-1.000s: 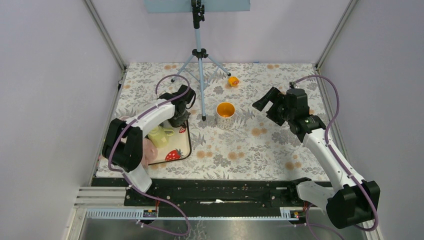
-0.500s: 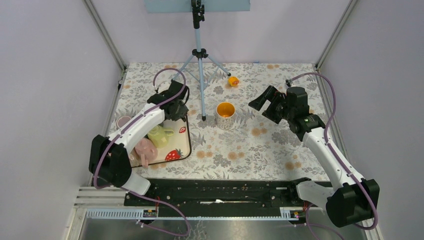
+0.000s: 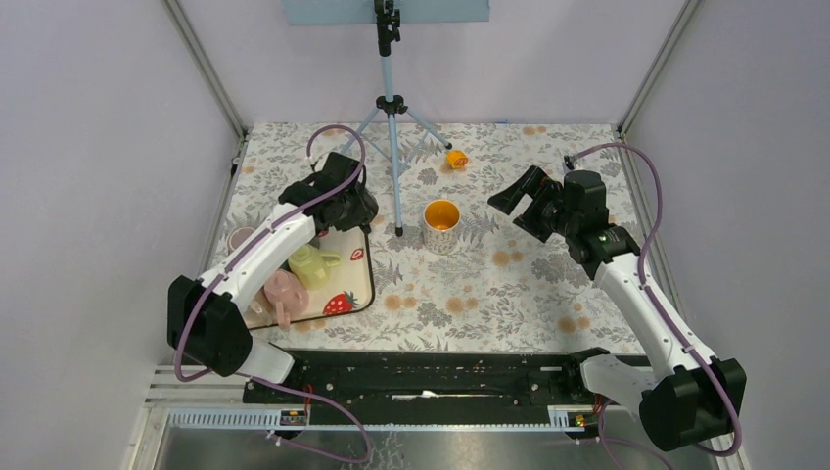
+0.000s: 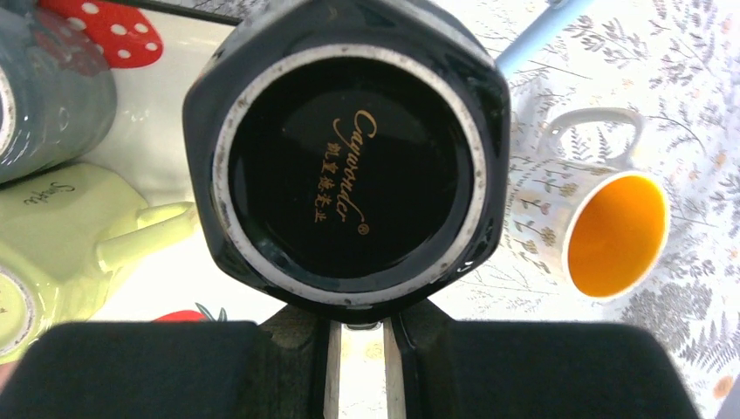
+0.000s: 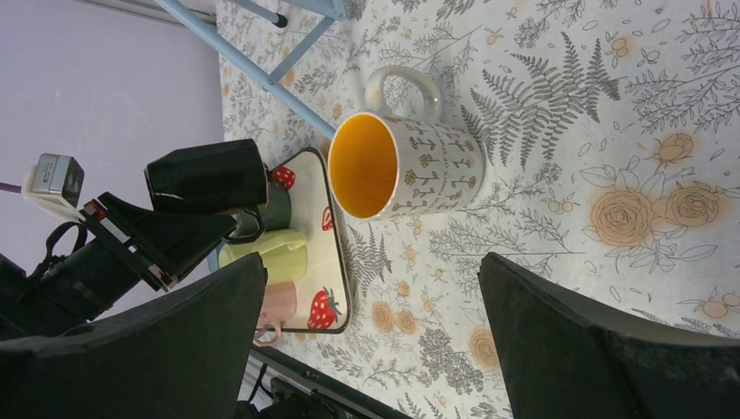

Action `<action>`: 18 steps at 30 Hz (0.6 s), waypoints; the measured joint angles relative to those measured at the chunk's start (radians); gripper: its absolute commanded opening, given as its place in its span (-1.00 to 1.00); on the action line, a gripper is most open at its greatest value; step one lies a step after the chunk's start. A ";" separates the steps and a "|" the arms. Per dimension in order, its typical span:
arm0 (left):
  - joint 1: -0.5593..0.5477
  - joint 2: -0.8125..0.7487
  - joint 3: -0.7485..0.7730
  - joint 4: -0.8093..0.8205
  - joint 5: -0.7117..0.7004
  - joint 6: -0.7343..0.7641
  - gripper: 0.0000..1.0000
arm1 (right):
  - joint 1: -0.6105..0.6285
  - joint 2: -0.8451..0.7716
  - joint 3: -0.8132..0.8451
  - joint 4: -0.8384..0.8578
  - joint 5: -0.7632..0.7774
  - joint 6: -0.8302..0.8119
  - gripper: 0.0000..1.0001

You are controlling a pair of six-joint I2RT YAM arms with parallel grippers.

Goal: Turn the mug right side up
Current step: Turn over the cup on the tray.

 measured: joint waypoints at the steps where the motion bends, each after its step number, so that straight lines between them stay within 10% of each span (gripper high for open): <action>1: 0.000 0.000 0.009 -0.001 0.009 0.009 -1.00 | 0.000 -0.002 0.000 0.003 0.003 0.006 0.99; 18: -0.025 -0.014 0.196 -0.023 0.188 0.095 -1.00 | 0.000 -0.069 -0.023 0.182 -0.163 0.052 0.99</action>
